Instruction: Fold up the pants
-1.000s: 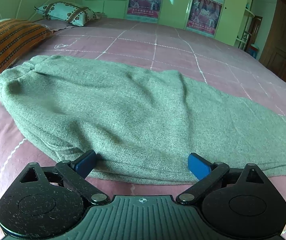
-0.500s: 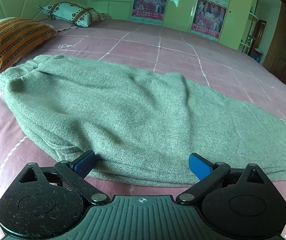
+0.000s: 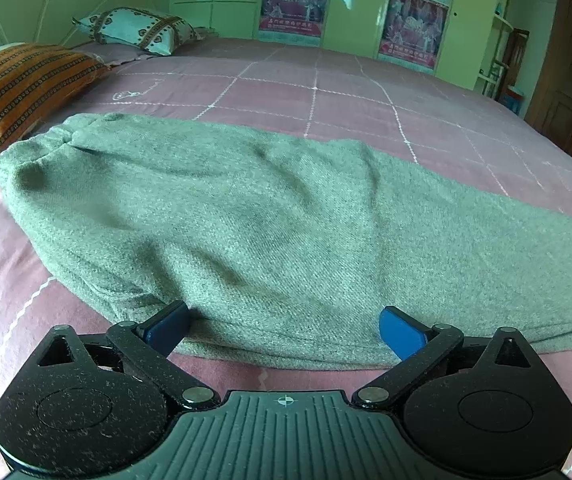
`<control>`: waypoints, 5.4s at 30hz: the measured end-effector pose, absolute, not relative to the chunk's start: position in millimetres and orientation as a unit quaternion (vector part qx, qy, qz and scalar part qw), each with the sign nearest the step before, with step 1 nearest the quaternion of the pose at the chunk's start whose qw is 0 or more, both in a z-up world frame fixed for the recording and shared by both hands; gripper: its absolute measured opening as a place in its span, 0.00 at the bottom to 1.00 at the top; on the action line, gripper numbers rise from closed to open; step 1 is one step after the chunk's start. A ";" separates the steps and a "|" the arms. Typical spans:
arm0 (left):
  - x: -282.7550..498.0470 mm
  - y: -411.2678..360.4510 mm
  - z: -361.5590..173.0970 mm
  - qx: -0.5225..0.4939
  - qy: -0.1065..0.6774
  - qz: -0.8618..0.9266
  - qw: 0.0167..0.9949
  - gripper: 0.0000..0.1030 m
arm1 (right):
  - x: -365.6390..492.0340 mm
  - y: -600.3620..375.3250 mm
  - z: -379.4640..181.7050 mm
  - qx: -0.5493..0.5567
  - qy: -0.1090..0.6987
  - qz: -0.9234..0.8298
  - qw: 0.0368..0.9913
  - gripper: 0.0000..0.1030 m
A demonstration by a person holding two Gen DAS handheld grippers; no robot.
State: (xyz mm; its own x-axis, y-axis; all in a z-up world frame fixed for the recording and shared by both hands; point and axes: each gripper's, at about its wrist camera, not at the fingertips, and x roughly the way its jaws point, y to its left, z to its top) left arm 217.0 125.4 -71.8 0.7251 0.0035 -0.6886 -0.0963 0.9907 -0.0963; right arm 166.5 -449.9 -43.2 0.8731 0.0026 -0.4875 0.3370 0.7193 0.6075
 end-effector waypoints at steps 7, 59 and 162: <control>217.3 125.7 -71.1 0.003 0.404 -0.031 0.914 1.00 | 166.0 -477.6 -100.0 0.413 0.293 -0.111 0.855 0.15; 210.0 129.8 -74.1 -0.022 0.407 -0.031 0.912 1.00 | 131.0 -524.6 -147.6 0.558 0.247 -0.123 0.783 0.22; 412.1 231.4 -81.5 -0.034 0.379 0.081 0.921 0.78 | 272.0 -364.0 -89.2 0.220 0.345 -0.022 0.912 0.26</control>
